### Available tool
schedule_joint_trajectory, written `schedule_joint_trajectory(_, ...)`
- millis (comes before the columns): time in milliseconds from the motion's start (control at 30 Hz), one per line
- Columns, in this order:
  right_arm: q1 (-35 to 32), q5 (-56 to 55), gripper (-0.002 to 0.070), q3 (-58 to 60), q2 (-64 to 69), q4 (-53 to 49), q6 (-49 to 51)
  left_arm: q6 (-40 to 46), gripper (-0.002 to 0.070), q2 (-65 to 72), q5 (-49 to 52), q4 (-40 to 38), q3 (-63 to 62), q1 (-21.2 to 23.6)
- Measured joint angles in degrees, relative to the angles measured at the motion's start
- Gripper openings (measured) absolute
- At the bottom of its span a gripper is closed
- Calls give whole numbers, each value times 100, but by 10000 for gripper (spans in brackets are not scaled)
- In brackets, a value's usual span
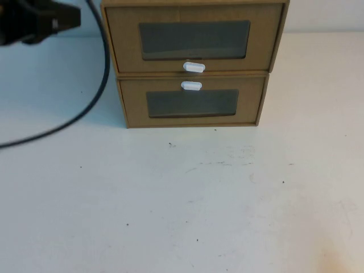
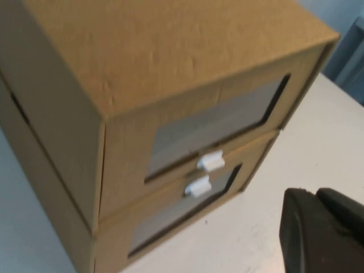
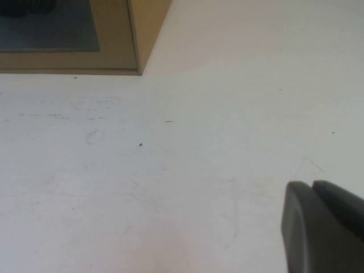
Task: Open the shoe box
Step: 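Pull the top drawer of the cardboard box fully open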
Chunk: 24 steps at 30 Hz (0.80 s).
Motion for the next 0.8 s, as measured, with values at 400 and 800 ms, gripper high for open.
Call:
schedule_joint_trajectory(400,0,0,-14,0,0,0,0,139,-4,2924,879,-684,-4248,-292)
schedule_joint_trajectory(800,0,0,-14,0,0,0,0,-663,-4,5047,1089,-425,-6661,-1030)
